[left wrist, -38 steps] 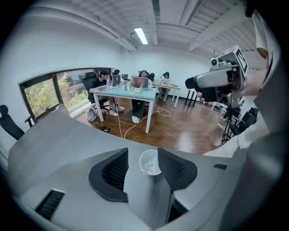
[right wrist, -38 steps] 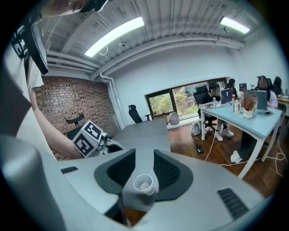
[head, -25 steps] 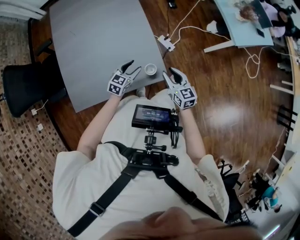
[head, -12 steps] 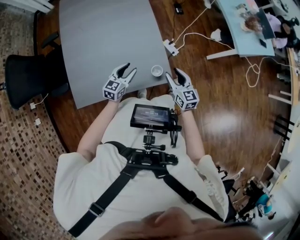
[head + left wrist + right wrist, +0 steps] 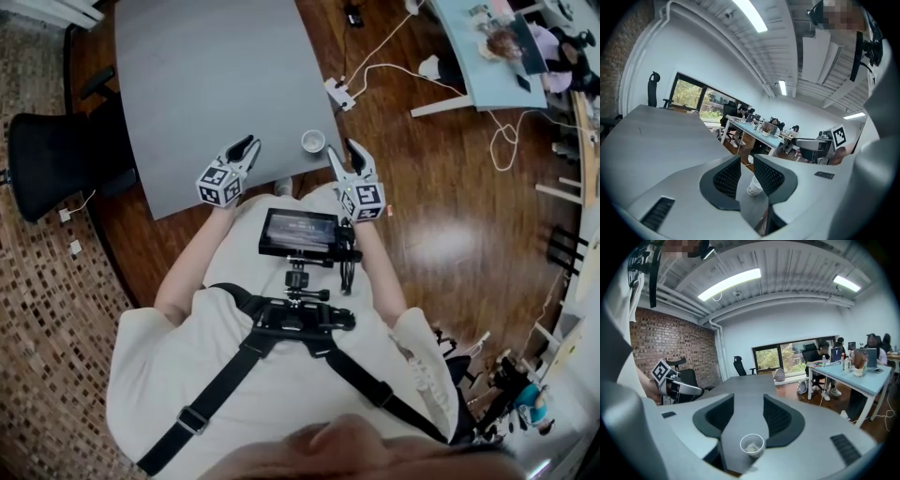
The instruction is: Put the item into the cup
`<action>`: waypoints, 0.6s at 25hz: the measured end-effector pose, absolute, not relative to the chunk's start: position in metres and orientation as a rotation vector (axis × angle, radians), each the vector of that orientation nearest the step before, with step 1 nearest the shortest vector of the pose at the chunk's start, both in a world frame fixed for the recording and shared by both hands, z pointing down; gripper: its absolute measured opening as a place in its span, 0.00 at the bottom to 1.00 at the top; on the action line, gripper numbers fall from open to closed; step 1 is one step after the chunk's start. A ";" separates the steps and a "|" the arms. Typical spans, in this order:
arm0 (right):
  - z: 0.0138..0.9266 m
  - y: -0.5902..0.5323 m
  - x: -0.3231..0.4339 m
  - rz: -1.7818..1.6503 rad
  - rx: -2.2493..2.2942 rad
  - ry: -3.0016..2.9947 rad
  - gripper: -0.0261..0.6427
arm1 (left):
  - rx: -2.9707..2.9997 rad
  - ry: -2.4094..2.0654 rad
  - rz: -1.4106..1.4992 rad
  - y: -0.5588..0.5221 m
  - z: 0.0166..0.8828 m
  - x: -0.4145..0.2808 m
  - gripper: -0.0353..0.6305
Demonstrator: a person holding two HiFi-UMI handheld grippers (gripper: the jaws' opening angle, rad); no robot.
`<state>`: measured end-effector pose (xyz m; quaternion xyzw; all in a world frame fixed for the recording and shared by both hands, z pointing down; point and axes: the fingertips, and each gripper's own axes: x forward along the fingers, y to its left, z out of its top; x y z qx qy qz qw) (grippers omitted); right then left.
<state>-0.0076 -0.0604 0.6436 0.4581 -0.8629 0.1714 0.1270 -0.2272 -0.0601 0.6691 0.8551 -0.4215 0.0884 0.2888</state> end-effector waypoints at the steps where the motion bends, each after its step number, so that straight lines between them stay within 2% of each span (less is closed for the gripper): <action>1: 0.646 -0.059 -0.008 0.494 1.331 -2.505 0.38 | 2.271 -1.127 0.231 -0.060 0.670 -0.228 0.16; 8: 0.659 -0.046 -0.002 0.468 1.329 -2.503 0.38 | 2.262 -1.099 0.258 -0.051 0.673 -0.217 0.16; 12: 0.654 -0.043 0.000 0.483 1.348 -2.499 0.33 | 2.258 -1.065 0.281 -0.040 0.679 -0.209 0.16; 15: 0.654 -0.043 0.002 0.475 1.361 -2.498 0.33 | 2.266 -1.049 0.282 -0.035 0.678 -0.206 0.16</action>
